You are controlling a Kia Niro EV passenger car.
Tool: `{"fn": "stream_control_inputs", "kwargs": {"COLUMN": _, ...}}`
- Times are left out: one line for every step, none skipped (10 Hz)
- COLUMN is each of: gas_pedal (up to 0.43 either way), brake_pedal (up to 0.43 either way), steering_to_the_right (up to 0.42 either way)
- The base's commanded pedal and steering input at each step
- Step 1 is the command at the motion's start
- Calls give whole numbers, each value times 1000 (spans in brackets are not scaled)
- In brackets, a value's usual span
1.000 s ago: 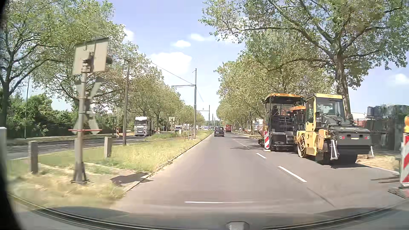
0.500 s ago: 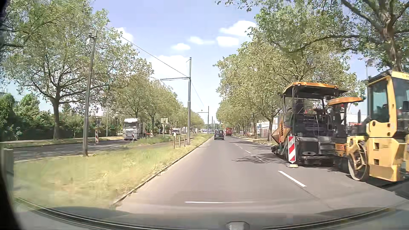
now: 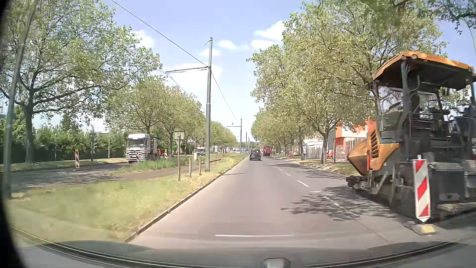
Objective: Follow the waypoints while adhering to traffic rules and regulations
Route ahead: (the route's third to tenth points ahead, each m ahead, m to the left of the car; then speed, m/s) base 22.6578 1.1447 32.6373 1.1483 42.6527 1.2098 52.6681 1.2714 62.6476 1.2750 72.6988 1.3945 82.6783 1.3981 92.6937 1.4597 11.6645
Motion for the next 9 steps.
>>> {"fn": "stream_control_inputs", "kwargs": {"gas_pedal": 98, "brake_pedal": 30, "steering_to_the_right": 3}}
{"fn": "stream_control_inputs", "kwargs": {"gas_pedal": 98, "brake_pedal": 30, "steering_to_the_right": 2}}
{"fn": "stream_control_inputs", "kwargs": {"gas_pedal": 98, "brake_pedal": 30, "steering_to_the_right": 2}}
{"fn": "stream_control_inputs", "kwargs": {"gas_pedal": 98, "brake_pedal": 30, "steering_to_the_right": 3}}
{"fn": "stream_control_inputs", "kwargs": {"gas_pedal": 98, "brake_pedal": 30, "steering_to_the_right": 2}}
{"fn": "stream_control_inputs", "kwargs": {"gas_pedal": 98, "brake_pedal": 30, "steering_to_the_right": 2}}
{"fn": "stream_control_inputs", "kwargs": {"gas_pedal": 98, "brake_pedal": 30, "steering_to_the_right": 2}}
{"fn": "stream_control_inputs", "kwargs": {"gas_pedal": 98, "brake_pedal": 30, "steering_to_the_right": 2}}
{"fn": "stream_control_inputs", "kwargs": {"gas_pedal": 98, "brake_pedal": 30, "steering_to_the_right": 2}}
